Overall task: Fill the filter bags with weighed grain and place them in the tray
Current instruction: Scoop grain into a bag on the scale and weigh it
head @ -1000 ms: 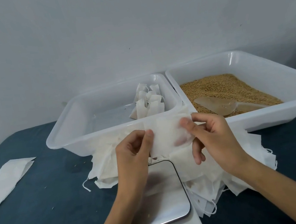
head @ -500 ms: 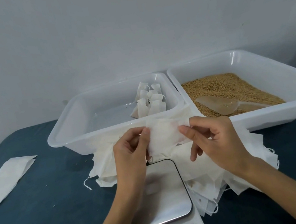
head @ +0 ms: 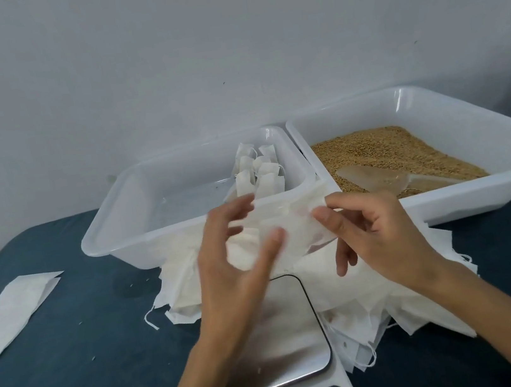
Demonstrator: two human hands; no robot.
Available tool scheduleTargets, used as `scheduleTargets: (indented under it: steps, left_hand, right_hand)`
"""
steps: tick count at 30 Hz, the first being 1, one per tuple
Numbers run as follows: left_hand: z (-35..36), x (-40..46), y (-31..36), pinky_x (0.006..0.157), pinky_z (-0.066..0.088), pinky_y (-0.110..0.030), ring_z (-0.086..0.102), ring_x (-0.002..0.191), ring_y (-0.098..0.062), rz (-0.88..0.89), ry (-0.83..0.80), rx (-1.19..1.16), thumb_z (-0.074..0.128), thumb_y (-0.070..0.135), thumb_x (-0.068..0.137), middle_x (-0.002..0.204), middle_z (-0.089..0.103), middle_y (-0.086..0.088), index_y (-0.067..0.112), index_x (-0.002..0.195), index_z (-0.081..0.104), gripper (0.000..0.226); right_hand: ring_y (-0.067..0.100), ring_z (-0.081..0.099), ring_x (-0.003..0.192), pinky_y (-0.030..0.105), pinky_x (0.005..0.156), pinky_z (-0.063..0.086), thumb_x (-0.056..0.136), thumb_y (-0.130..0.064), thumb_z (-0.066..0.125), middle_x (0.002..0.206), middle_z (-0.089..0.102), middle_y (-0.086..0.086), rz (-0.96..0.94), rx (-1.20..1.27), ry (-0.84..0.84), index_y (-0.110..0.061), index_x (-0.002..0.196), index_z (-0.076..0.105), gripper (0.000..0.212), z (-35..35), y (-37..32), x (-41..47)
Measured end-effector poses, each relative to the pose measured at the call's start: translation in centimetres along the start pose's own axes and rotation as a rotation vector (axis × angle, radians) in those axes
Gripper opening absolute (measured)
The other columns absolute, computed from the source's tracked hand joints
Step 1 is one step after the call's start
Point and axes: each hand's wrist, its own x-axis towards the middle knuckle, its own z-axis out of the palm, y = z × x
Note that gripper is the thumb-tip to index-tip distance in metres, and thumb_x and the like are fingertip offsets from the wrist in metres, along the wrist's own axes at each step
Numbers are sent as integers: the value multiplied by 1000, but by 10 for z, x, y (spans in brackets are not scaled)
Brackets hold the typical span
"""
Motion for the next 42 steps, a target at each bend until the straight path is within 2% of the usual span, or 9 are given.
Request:
scheduleTargets:
  steps: [4,8,14,16,20,28,33,37,42]
  left_hand:
    - [11,-13,0,111,34,-14,47,140,-5,82,-300,171,82,35,81,146,53,20,37,151,42,81]
    - [18,-15,3,101,46,-21,61,119,-5,65,-297,147,71,7,79,125,65,19,34,136,52,66]
    - [21,-19,2,88,51,-17,67,107,-11,-138,-219,-209,75,27,79,108,72,10,33,115,64,38]
    - [24,-18,1,86,50,-16,67,104,-11,-176,-206,-290,78,24,78,103,73,5,30,110,66,35]
    - [25,-16,-2,81,53,-19,68,91,-15,-223,-184,-376,79,17,75,93,73,1,23,108,67,35]
    - [16,-15,-3,66,49,-23,59,72,-12,-256,-231,-307,85,15,76,83,65,-9,24,100,67,31]
    - [-3,-12,-6,72,52,-34,61,77,-17,-280,-229,-322,85,42,63,82,65,2,24,96,68,41]
    - [-3,-12,-8,73,52,-33,61,76,-15,-271,-253,-277,87,30,67,80,64,1,17,98,67,39]
    - [-5,-9,-9,76,55,-39,62,77,-16,-278,-247,-271,90,14,78,82,65,-2,15,100,68,32]
  right_hand:
    - [23,65,41,24,39,39,96,-63,47,48,49,3,56,-21,-199,-40,73,64,36,-4,-15,3]
    - [19,66,43,27,42,42,92,-74,44,63,66,9,84,-165,-324,-10,87,72,70,-10,-30,6]
    - [17,67,53,24,53,52,100,-46,60,78,76,-4,-2,-427,219,-31,87,73,24,-87,-14,42]
    - [7,66,74,30,73,55,93,-38,71,95,75,-10,225,-810,91,-33,100,69,9,-130,14,60]
    - [13,63,95,30,87,50,82,-44,81,114,69,-3,611,-1129,-315,-22,119,67,46,-176,61,71]
    - [8,61,91,30,82,51,90,-22,75,104,68,-8,522,-1163,-359,-33,94,60,20,-177,73,83]
    - [19,62,99,37,84,52,96,-11,65,113,70,2,473,-1321,-162,-19,116,62,22,-202,68,79]
    - [22,64,98,26,62,34,94,-11,66,109,71,2,388,-1579,-75,-20,115,68,23,-214,55,80]
    - [18,63,91,33,79,47,91,-11,71,100,70,-4,333,-1691,-178,-25,114,71,27,-200,47,82]
